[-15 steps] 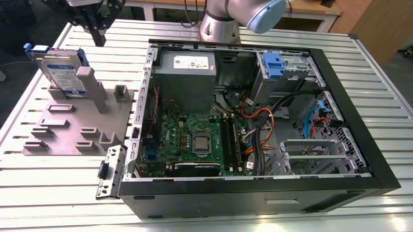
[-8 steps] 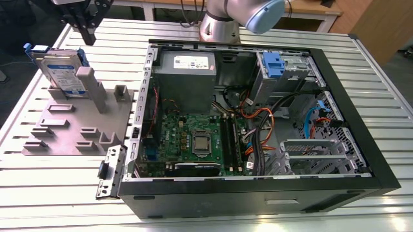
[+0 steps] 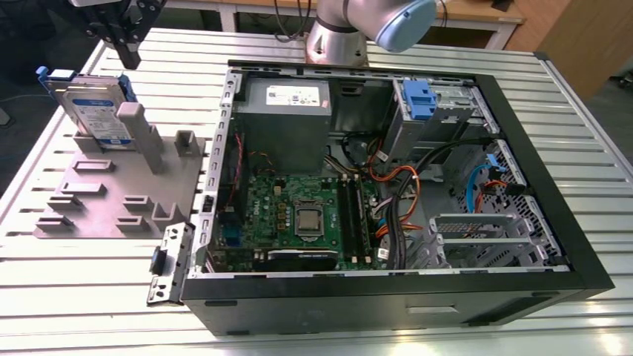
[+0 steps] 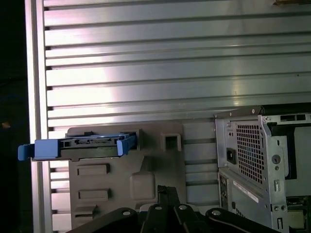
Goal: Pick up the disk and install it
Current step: 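Reach for the disk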
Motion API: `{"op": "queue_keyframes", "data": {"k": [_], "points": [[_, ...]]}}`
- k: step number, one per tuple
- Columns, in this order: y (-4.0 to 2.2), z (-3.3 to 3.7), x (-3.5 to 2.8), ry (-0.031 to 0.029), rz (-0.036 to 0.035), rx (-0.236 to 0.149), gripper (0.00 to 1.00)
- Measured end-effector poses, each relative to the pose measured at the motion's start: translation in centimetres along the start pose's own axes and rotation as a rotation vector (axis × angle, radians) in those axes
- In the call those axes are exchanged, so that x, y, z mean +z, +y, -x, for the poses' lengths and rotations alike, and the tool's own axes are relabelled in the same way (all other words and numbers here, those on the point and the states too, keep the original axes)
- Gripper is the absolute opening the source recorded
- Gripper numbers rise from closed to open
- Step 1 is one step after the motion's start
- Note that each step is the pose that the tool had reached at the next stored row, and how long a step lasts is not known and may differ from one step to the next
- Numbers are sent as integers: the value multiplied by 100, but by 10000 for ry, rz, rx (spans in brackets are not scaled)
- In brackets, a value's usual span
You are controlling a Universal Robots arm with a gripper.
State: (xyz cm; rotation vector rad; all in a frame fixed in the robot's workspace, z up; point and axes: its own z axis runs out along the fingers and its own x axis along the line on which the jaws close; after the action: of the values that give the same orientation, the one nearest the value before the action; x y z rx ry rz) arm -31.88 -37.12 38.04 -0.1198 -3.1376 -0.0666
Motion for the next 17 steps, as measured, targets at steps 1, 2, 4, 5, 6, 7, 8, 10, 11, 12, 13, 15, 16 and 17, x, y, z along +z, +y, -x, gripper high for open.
{"op": "queue_keyframes", "data": {"k": [1, 2, 4, 5, 6, 7, 8, 10, 11, 12, 13, 15, 16, 17], "points": [[0, 0, 0, 0, 0, 0, 11], [0, 0, 0, 0, 0, 0, 11], [0, 0, 0, 1, -1, 0, 11], [0, 0, 0, 1, -1, 0, 11], [0, 0, 0, 1, -1, 0, 11], [0, -1, 0, 0, 0, 0, 11], [0, -2, 0, 0, 0, 0, 11], [-1, -12, 0, 1, -1, 1, 11], [0, -20, 0, 0, 0, 1, 11], [4, -32, 1, 1, -1, 0, 11], [11, -49, 4, 0, 0, 0, 11], [40, -96, 10, -1, 1, 1, 11], [132, -254, 30, 3, -2, 0, 11], [136, -295, 41, 2, -2, 0, 11]]}}
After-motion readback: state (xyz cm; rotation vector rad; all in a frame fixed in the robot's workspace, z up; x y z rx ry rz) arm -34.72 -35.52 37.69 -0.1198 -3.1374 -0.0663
